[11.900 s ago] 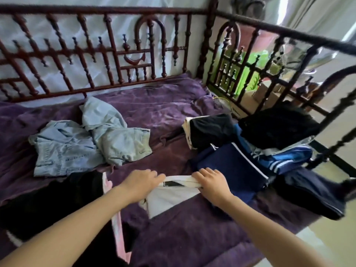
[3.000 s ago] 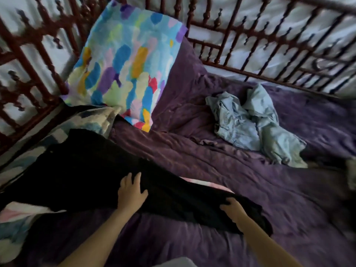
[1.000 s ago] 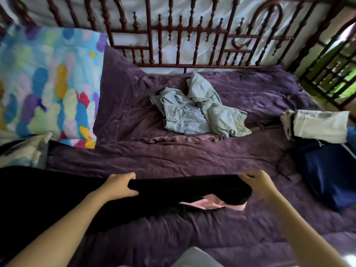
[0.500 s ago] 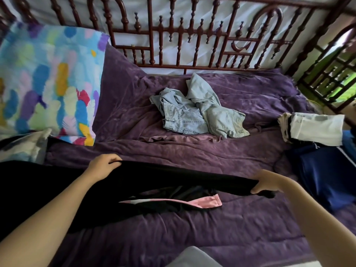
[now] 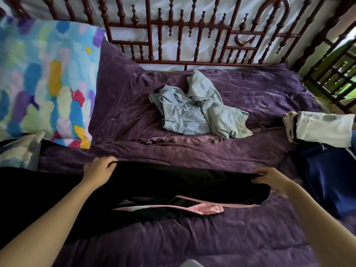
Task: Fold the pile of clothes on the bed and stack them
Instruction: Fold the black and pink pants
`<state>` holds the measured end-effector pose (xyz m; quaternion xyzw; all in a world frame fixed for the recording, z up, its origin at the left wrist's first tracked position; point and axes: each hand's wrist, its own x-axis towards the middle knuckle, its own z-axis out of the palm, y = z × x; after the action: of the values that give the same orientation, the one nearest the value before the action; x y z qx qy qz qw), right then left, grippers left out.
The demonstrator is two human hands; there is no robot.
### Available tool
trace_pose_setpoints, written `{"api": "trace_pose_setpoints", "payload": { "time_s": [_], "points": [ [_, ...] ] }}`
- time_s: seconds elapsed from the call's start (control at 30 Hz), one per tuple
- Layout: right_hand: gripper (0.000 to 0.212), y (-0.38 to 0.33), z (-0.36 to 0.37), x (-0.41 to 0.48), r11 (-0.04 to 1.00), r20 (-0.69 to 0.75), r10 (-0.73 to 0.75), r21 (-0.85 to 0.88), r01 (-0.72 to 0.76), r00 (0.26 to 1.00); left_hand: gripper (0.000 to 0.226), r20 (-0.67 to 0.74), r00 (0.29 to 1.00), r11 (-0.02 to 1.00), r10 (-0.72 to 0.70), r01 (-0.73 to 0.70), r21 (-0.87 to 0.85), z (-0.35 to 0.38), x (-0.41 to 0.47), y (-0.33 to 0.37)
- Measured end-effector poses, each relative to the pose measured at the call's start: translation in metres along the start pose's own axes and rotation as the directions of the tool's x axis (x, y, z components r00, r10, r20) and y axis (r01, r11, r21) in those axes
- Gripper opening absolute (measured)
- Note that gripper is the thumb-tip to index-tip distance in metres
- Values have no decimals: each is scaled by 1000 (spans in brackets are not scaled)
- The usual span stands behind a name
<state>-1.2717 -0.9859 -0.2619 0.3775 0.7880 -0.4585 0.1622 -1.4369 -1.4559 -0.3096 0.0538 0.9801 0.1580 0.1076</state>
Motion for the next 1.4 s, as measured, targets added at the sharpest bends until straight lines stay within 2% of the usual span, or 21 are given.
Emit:
{"api": "trace_pose_setpoints", "payload": {
  "time_s": [0.07, 0.13, 0.17, 0.23, 0.33, 0.4, 0.5, 0.6, 0.67, 0.73, 0.83, 0.9, 0.97, 1.07, 1.1, 1.13, 1.17, 1.23, 1.3, 1.33, 1.4],
  "points": [
    [22, -20, 3, 20, 991, -223, -88, 82, 108, 971, 29, -136, 989, 996, -66, 57, -68, -5, 19, 13],
    [60, -36, 8, 42, 979, -388, -85, 141, 150, 918, 40, -206, 959, 972, -195, 162, -168, -4, 34, 29],
    [77, -39, 16, 52, 982, -410, -43, 153, 115, 911, 51, -169, 951, 953, -260, 225, -201, 1, 35, 38],
    [90, -29, 45, 67, 992, -362, 70, 126, -26, 930, 71, -38, 954, 947, -298, 291, -140, 25, 27, 49],
    [85, 19, 102, 83, 968, -207, 248, 85, -235, 946, 79, 105, 978, 982, -182, 174, 78, 75, -12, 48],
    [80, 52, 135, 86, 943, -121, 325, -27, -331, 938, 81, 227, 962, 971, -153, 103, 217, 100, -43, 32],
    [88, 88, 167, 84, 919, -3, 384, -93, -383, 923, 79, 370, 890, 922, -264, 120, 369, 121, -82, -6],
    [101, 110, 185, 83, 939, 89, 336, -105, -327, 938, 70, 409, 832, 870, -374, 163, 465, 119, -101, -35],
    [90, 115, 187, 83, 946, 86, 274, -204, -252, 958, 62, 405, 822, 855, -402, 178, 486, 115, -105, -45],
    [70, 115, 185, 79, 943, 40, 197, -282, -178, 980, 58, 384, 837, 844, -390, 158, 512, 109, -105, -49],
    [44, 113, 176, 69, 898, 57, 116, -432, -80, 992, 48, 354, 862, 826, -364, 123, 550, 102, -99, -52],
    [37, 113, 166, 61, 828, 97, 51, -560, 13, 994, 40, 342, 866, 839, -365, 147, 523, 98, -95, -51],
    [33, 108, 152, 52, 813, 76, 8, -580, 38, 997, 34, 317, 877, 876, -361, 201, 439, 92, -92, -48],
    [16, 86, 122, 42, 882, -34, -89, -467, 63, 995, 28, 235, 917, 930, -323, 261, 259, 78, -87, -47],
    [18, 74, 109, 37, 935, -73, -110, -345, 78, 991, 26, 199, 929, 943, -312, 278, 183, 70, -87, -47],
    [23, 61, 96, 30, 985, -105, -93, -152, 76, 990, 24, 144, 944, 953, -297, 284, 102, 61, -88, -46],
    [26, 48, 83, 25, 996, -147, -40, 77, 52, 988, 21, 85, 954, 958, -287, 287, 13, 53, -89, -45],
    [25, 35, 53, 20, 936, -166, 100, 351, -36, 981, 16, 23, 946, 921, -322, 319, -224, 36, -92, -42],
    [18, 33, 32, 23, 887, -134, 160, 455, -82, 978, 17, 31, 931, 813, -363, 333, -479, 24, -91, -39],
    [16, 36, 27, 29, 877, -129, 202, 465, -121, 971, 21, 7, 932, 790, -361, 310, -529, 22, -89, -38],
    [16, 44, 22, 38, 868, -180, 279, 467, -168, 943, 30, -67, 952, 874, -298, 244, -421, 28, -79, -40]
  ]
}}
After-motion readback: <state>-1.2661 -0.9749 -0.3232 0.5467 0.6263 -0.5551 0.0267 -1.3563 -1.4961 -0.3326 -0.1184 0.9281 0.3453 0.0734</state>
